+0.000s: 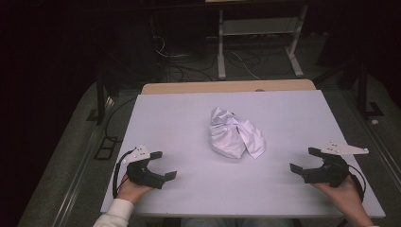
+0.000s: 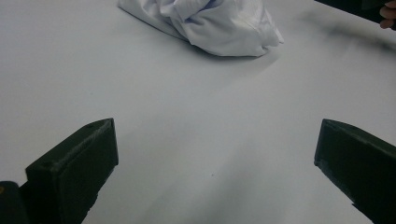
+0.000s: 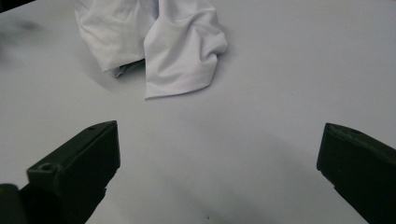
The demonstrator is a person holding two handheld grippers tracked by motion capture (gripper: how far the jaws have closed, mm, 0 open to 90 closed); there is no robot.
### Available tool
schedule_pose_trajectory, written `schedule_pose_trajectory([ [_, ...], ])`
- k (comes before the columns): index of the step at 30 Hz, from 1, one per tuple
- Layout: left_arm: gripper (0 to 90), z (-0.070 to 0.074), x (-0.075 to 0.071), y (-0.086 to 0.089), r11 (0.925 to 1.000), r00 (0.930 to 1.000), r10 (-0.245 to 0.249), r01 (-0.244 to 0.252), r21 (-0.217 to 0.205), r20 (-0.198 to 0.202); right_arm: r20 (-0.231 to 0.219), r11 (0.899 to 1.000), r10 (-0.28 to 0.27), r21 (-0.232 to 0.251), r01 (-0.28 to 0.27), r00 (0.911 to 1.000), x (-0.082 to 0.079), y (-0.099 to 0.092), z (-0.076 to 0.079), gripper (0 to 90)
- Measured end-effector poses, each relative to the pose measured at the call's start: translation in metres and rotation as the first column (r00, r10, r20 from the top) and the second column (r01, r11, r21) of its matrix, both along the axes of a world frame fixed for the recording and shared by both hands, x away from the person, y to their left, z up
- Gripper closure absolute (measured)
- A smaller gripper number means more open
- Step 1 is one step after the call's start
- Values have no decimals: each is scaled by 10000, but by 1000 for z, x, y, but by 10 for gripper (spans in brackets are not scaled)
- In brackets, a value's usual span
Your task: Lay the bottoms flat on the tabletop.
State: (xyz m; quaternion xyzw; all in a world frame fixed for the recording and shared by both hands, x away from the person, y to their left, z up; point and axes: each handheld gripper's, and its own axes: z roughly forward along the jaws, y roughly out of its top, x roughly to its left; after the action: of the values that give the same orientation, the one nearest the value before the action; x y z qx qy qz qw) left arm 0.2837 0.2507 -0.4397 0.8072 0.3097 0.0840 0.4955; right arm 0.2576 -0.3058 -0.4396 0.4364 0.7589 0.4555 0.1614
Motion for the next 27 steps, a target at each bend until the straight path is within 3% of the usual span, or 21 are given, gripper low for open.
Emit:
schedule_pose_trajectory([
  [24,0,7,-1,-5,10000,10000,-13,12,82,75,16,10000,30,-58,-30,10000,1,4,5,0],
  [27,0,9,0,-7,9997,9999,-15,13,235,113,31,10000,-2,-22,2,10000,1,4,7,0],
])
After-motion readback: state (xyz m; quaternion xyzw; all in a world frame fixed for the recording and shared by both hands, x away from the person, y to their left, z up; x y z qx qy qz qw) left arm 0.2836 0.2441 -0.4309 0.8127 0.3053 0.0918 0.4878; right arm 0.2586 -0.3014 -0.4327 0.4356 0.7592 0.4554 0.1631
